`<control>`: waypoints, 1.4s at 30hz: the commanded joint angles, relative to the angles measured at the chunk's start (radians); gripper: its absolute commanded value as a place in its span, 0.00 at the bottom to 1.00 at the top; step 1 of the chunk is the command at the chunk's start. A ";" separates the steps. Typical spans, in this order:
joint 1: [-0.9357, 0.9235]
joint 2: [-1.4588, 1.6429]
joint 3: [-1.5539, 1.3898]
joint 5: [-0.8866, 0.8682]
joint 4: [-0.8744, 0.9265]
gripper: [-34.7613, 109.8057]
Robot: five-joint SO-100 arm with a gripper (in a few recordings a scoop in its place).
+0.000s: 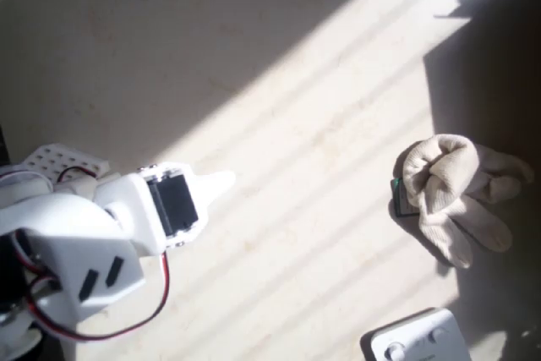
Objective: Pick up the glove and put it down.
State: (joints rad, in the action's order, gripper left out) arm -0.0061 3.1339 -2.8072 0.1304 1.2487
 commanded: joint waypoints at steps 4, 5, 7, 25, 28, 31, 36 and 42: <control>-0.011 0.006 -0.035 0.006 -0.221 0.25; -0.009 0.006 -0.052 0.006 -0.244 0.25; -0.008 0.006 -0.094 0.006 -0.261 0.25; -0.005 0.051 -0.189 0.005 -0.152 0.25; -0.012 0.091 -0.189 0.005 -0.120 0.25; -0.012 0.124 -0.189 0.005 -0.107 0.25; -0.012 0.130 -0.189 0.005 -0.083 0.24; -0.014 0.132 -0.189 0.005 -0.067 0.24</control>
State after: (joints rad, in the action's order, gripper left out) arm -0.0061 3.2612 -2.9989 0.1304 1.1781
